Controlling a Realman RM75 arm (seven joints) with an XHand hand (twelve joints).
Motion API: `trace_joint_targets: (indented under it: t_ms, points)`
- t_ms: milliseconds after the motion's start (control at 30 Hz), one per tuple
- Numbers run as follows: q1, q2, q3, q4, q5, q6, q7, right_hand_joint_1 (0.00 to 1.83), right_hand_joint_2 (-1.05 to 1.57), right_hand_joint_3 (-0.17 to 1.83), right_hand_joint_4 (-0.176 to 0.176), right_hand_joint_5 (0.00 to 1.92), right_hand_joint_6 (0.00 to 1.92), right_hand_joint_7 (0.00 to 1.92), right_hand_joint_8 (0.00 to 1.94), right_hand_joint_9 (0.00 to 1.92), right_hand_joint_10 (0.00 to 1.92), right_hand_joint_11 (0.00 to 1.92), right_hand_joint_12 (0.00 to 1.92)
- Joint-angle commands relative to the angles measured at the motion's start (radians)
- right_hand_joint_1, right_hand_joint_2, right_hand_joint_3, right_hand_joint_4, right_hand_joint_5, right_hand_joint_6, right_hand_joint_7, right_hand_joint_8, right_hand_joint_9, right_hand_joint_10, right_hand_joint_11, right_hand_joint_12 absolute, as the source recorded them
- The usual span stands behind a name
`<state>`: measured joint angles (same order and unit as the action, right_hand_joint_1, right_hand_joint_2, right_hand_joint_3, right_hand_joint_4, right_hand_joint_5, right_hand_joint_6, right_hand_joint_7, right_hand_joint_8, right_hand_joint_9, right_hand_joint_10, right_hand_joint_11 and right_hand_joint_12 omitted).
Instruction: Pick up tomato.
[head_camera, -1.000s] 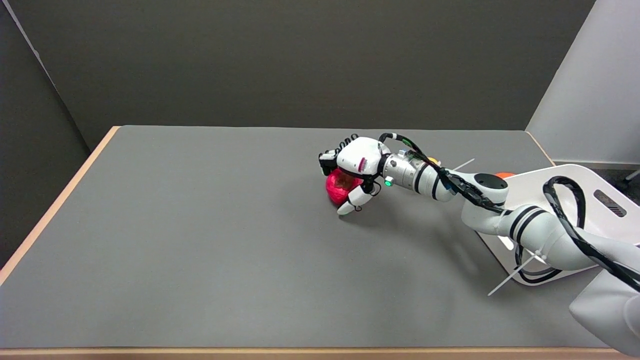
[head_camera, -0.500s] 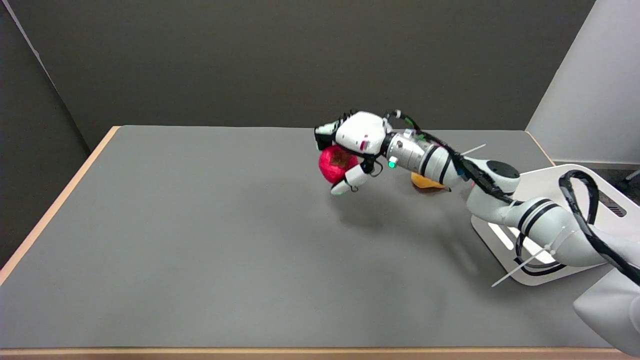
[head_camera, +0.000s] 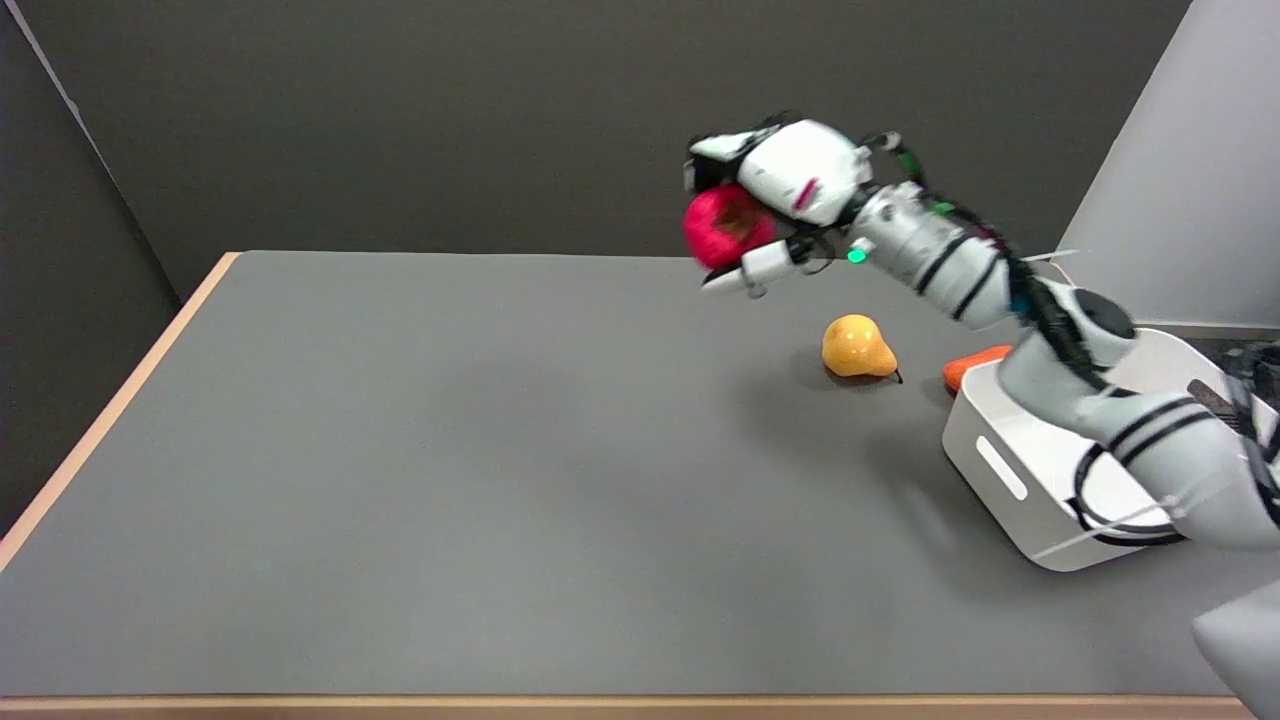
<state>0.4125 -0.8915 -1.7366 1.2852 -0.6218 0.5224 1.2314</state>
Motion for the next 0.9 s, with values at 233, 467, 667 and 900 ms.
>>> trace_joint_targets:
  t_ms: [233, 467, 667, 900]
  points:
    - [-0.579, 0.043, 0.709, 0.320, 0.010, -0.254, -0.003, 1.34, 1.07, 0.33, -0.176, 0.62, 1.65, 0.87, 1.20, 0.73, 1.43, 0.75, 1.65]
    - [-0.738, -0.040, 0.937, 0.327, 0.255, -0.134, -0.003, 1.34, 1.10, 0.25, -0.176, 0.62, 1.64, 0.86, 1.21, 0.73, 1.42, 0.76, 1.59]
    - [-0.844, -0.120, 1.076, 0.294, 0.491, 0.054, -0.003, 1.34, 1.08, 0.30, -0.170, 0.62, 1.63, 0.85, 1.23, 0.76, 1.40, 0.78, 1.58]
    - [-0.964, -0.211, 1.121, 0.168, 0.814, 0.301, -0.003, 1.48, 1.02, 0.31, 0.176, 0.60, 1.42, 0.80, 1.39, 0.78, 1.39, 0.73, 1.64]
